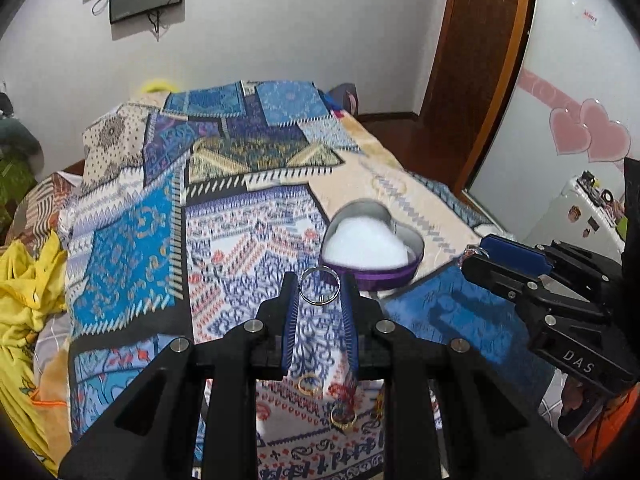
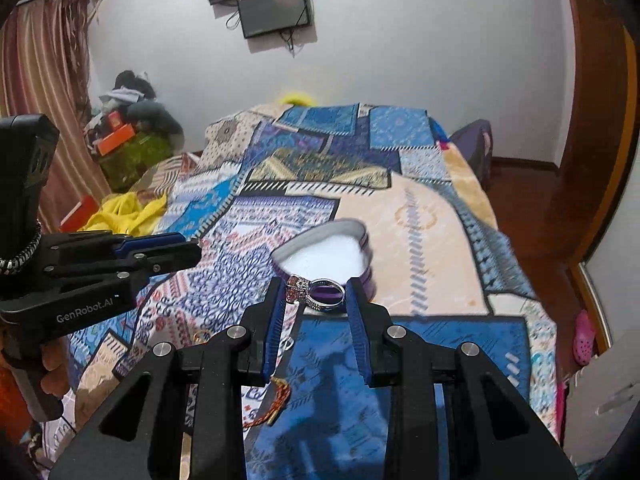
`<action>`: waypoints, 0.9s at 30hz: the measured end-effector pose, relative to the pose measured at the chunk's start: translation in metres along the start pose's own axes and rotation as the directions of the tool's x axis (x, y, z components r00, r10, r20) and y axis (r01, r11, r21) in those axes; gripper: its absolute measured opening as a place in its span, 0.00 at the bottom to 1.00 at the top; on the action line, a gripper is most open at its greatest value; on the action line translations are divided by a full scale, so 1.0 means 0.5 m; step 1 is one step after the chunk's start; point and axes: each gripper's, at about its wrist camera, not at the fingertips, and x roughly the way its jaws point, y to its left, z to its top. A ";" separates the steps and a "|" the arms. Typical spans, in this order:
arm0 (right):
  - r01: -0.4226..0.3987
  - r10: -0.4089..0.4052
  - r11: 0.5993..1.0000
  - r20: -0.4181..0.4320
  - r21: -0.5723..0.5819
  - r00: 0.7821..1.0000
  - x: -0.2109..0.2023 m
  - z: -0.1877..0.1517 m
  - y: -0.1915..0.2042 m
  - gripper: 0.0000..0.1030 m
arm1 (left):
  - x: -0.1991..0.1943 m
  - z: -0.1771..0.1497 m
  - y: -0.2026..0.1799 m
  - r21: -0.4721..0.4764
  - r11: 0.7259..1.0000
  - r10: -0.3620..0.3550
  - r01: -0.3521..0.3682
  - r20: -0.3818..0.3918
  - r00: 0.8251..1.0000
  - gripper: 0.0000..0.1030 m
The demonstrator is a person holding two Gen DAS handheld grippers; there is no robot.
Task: Organize jewelry
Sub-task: 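Carry both held rings over the purple heart tin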
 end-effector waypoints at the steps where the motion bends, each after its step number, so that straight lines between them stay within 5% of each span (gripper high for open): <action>1: 0.003 -0.003 1.000 0.007 -0.001 1.000 -0.002 0.004 -0.002 0.27 | -0.003 0.009 0.000 0.002 1.000 0.001 -0.001 0.014 1.000 0.20; 13: 0.029 -0.028 0.999 0.041 -0.013 0.999 0.017 0.032 -0.024 0.27 | 0.013 0.061 0.011 -0.019 1.000 -0.001 0.002 0.064 0.998 0.20; 27: 0.002 -0.005 0.998 -0.045 -0.055 0.999 0.105 0.032 -0.028 0.27 | 0.112 0.072 0.000 -0.001 0.998 -0.067 0.067 -0.034 0.997 0.20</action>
